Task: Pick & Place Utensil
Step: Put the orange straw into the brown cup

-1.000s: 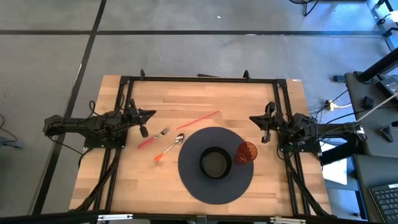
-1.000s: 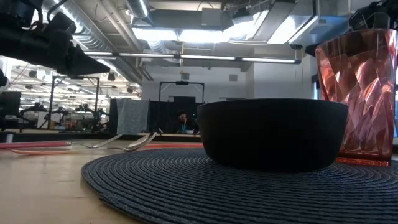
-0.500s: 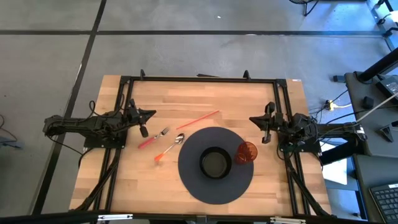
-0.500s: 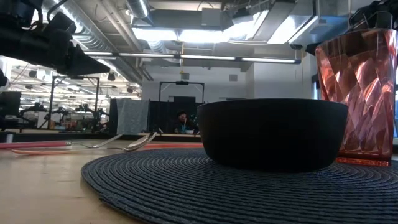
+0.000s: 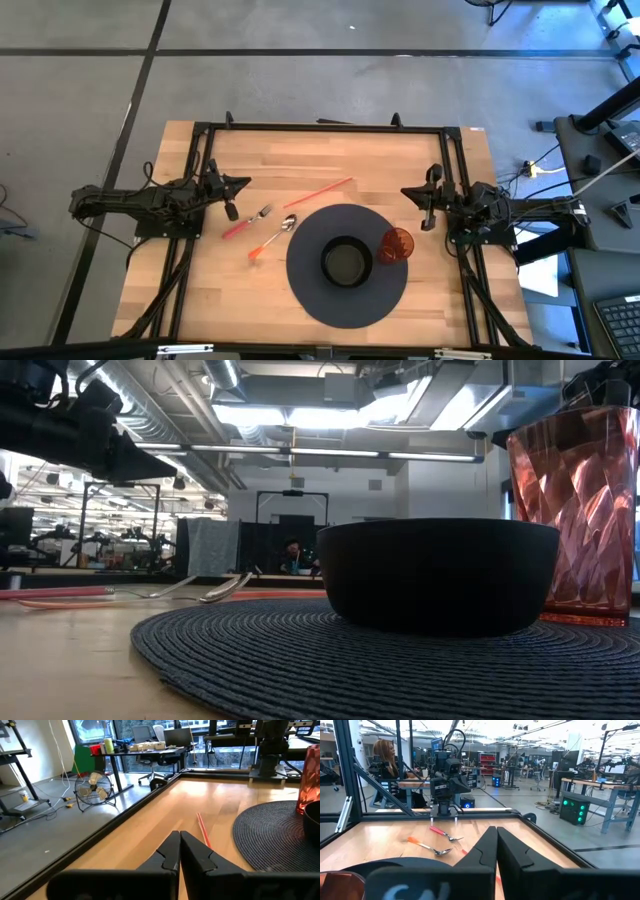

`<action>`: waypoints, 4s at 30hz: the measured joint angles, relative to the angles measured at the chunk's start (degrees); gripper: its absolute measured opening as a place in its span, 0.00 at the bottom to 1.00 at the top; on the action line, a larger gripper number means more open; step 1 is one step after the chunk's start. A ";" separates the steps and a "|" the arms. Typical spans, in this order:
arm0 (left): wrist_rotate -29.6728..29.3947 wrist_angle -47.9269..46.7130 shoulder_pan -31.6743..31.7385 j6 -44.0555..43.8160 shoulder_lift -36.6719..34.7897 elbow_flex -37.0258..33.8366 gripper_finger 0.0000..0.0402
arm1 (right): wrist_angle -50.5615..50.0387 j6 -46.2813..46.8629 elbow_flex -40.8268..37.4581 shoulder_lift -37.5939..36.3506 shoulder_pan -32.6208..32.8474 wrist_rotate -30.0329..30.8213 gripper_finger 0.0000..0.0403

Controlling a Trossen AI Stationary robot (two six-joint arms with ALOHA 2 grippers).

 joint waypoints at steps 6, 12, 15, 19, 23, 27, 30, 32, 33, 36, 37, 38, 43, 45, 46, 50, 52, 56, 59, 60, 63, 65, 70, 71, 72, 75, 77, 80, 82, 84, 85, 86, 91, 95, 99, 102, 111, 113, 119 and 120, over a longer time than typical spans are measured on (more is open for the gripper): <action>0.00 0.00 0.00 0.00 0.00 0.00 0.02 | 0.00 -0.25 0.00 0.01 0.00 0.00 0.02; 0.00 0.00 0.00 0.00 0.00 0.01 0.01 | -0.16 -0.42 0.00 0.02 0.00 0.00 0.02; 0.00 0.00 0.00 0.00 0.00 0.02 0.01 | -0.85 -0.27 0.00 0.02 0.00 0.00 0.02; 0.00 0.01 0.00 0.00 0.00 0.00 0.02 | -0.99 0.42 0.00 0.02 0.00 -0.01 0.02; -0.10 0.02 0.00 2.36 0.00 0.00 0.02 | -1.05 0.96 0.00 0.02 0.00 -0.02 0.02; 0.13 0.02 0.00 9.91 0.00 0.01 0.01 | -1.05 0.96 0.00 0.02 0.00 -0.02 0.02; 0.13 0.17 0.00 16.33 0.00 0.00 0.01 | -1.14 0.87 0.00 0.02 0.00 0.00 0.02; 0.22 0.54 0.00 20.94 0.00 0.00 0.02 | -1.40 0.74 0.00 0.02 0.00 0.00 0.02; 0.25 0.51 0.00 21.19 0.00 0.00 0.02 | -1.54 0.65 0.00 0.02 0.00 -0.02 0.02; 2.35 0.91 -0.07 15.07 0.02 0.00 0.02 | -2.03 0.62 0.00 0.02 0.00 0.00 0.02; 3.81 1.89 -0.07 13.09 0.02 0.00 0.02 | -2.15 0.63 0.00 0.02 0.00 0.00 0.02; 5.44 3.33 -0.07 11.25 0.02 0.00 0.02 | -2.18 0.63 0.00 0.02 0.00 0.00 0.02; 15.42 8.69 -0.07 1.38 0.00 0.00 0.01 | -2.16 0.61 0.00 0.02 0.01 0.00 0.02; 17.10 8.91 -0.07 -1.26 0.01 0.00 0.01 | -2.16 0.61 0.00 0.02 0.02 0.00 0.02; 16.81 9.58 -0.07 -2.92 0.04 -0.04 0.01 | -2.16 0.61 0.00 0.02 0.02 0.01 0.02; 12.69 16.84 0.00 -7.81 0.51 0.44 0.01 | -2.16 0.61 0.00 0.02 0.02 0.02 0.02; 12.02 12.41 -0.02 -10.52 2.89 2.96 0.01 | -2.16 0.45 0.00 0.02 0.02 0.06 0.02; 8.91 4.30 0.00 -15.15 14.36 8.29 0.01 | -2.16 -0.68 0.00 0.02 0.02 0.07 0.02; 9.03 4.33 0.00 -16.29 26.16 14.44 0.01 | -2.16 -0.67 0.00 0.02 0.02 0.07 0.02; 9.01 3.67 0.07 -17.19 30.48 17.32 0.01 | -2.16 -0.61 0.00 0.02 0.02 0.07 0.02; 10.37 -2.14 1.30 -18.58 44.19 27.72 0.01 | -2.16 -0.54 0.00 0.02 0.02 0.07 0.02; 10.93 -7.22 2.45 -18.21 53.36 35.12 0.01 | -2.16 -0.48 0.00 0.02 0.02 0.07 0.02; 12.75 -15.94 5.41 -12.01 73.92 53.08 0.01 | -2.67 -0.48 0.00 0.02 0.02 0.07 0.02; 13.88 -16.10 6.03 -11.01 77.81 56.49 0.01 | -2.88 -0.46 0.00 0.02 0.02 0.07 0.02; 15.32 -16.21 6.57 -10.52 81.37 60.01 0.02 | -3.08 -0.48 0.00 0.02 0.02 0.07 0.02; 21.59 -19.66 7.91 -8.42 91.26 70.24 0.06 | -3.59 -0.43 0.00 0.02 0.02 0.07 0.02; 22.28 -25.32 8.41 -5.85 97.11 76.28 0.12 | -3.93 0.43 0.00 0.02 0.02 0.04 0.02; 19.56 -31.74 9.36 -3.29 103.73 83.38 0.22 | -4.52 1.42 0.00 0.02 0.02 0.02 0.02; 20.25 -34.45 10.47 -1.95 106.91 86.65 0.30 | -5.15 1.68 0.00 0.02 0.02 0.04 0.02; 22.71 -35.51 11.32 -0.90 109.26 88.41 0.38 | -5.81 1.69 0.00 0.02 0.02 0.03 0.02; 23.94 -35.75 11.62 -0.25 110.05 88.87 0.42 | -6.11 1.70 0.00 0.01 0.02 0.04 0.02; 24.83 -35.51 11.67 0.64 110.69 89.20 0.45 | -6.38 1.70 0.00 0.00 0.02 0.04 0.02; 26.33 -37.16 11.97 4.08 112.66 89.20 0.53 | -6.84 2.06 0.00 0.01 0.02 0.02 0.02; 26.48 -40.19 12.01 6.05 113.03 89.21 0.54 | -6.91 2.23 0.00 0.02 0.02 -0.15 0.02; 26.47 -41.31 11.93 8.03 113.09 89.20 0.52 | -6.91 2.24 0.00 0.02 0.02 -0.09 0.02; 26.68 -42.54 12.11 9.57 113.09 89.20 0.51 | -7.07 2.32 0.00 0.02 0.02 -0.08 0.02; 27.19 -44.40 12.29 9.50 113.09 86.29 0.49 | -7.21 2.32 0.00 0.02 0.02 0.00 0.02; 27.34 -44.39 12.50 9.01 113.09 85.19 0.49 | -7.45 2.32 0.00 0.02 0.02 0.00 0.02; 27.38 -47.30 12.48 5.56 113.09 84.35 0.49 | -8.28 2.32 0.00 0.02 0.02 0.02 0.02; 27.42 -48.19 12.48 5.08 113.09 84.29 0.49 | -8.31 2.32 0.00 0.02 0.02 0.02 0.02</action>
